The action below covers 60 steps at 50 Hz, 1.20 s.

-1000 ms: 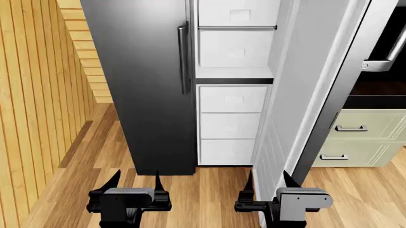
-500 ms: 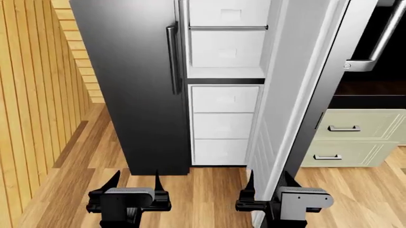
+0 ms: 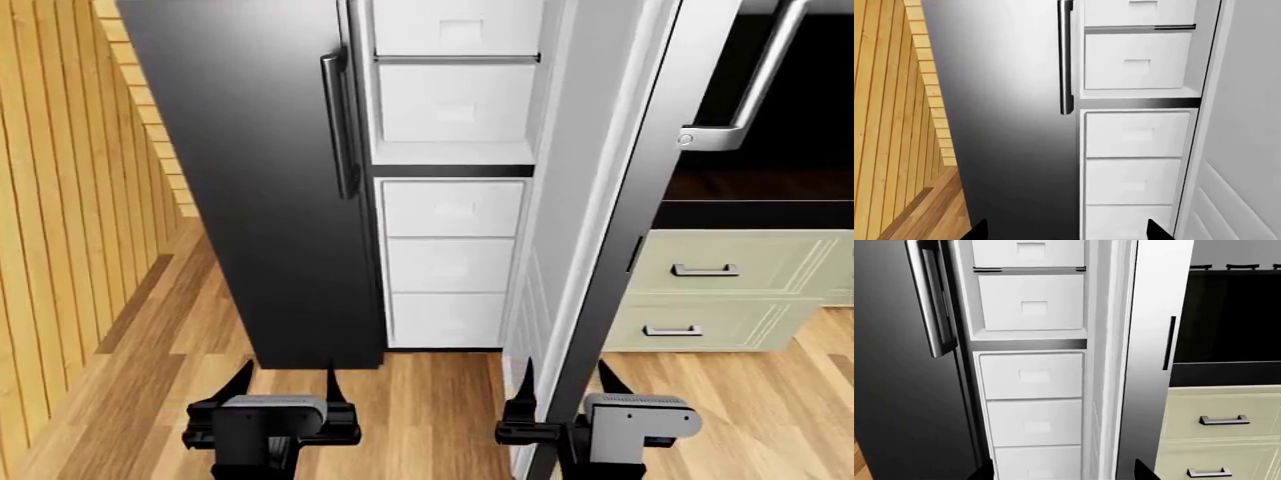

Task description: Close the fridge door

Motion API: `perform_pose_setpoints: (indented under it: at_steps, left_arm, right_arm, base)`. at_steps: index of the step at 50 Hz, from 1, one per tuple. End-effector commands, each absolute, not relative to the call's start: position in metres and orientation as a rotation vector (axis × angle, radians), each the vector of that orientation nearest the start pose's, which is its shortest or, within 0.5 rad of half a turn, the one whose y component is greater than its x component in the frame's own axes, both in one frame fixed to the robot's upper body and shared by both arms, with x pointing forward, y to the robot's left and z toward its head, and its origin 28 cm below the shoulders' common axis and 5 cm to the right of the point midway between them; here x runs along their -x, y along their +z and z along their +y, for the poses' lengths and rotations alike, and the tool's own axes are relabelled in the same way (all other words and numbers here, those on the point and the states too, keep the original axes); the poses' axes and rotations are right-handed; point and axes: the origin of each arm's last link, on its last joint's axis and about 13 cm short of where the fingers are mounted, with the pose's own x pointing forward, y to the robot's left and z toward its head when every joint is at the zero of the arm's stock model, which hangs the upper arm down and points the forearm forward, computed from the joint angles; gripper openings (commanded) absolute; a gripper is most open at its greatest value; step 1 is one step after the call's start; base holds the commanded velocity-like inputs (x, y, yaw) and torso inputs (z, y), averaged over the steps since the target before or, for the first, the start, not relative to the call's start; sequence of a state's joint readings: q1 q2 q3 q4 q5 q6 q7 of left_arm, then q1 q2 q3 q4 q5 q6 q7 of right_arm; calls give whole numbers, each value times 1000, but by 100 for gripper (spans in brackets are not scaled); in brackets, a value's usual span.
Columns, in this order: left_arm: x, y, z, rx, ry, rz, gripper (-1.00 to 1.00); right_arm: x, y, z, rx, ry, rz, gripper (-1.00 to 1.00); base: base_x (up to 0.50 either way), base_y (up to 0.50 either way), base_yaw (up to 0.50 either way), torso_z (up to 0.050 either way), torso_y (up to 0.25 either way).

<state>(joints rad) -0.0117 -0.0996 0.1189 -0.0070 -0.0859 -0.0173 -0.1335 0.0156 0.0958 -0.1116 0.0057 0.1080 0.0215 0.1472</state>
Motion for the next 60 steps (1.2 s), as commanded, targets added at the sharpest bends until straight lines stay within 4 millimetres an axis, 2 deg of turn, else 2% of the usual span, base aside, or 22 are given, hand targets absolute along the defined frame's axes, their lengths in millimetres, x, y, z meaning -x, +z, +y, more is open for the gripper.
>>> perform_pose_setpoints:
  at_steps: [1,60]
  left_arm:
    - [-211,11,205,-28,20,38,100]
    - [-213,10,204,-59,18,59,100]
  right_arm:
    - [-212,13,-97,-13,-36,23,100]
    - [-211,14,-97,-15,-55,27,100]
  base:
    - [0,-152,0,0,0]
    - [0,-150,0,0,0]
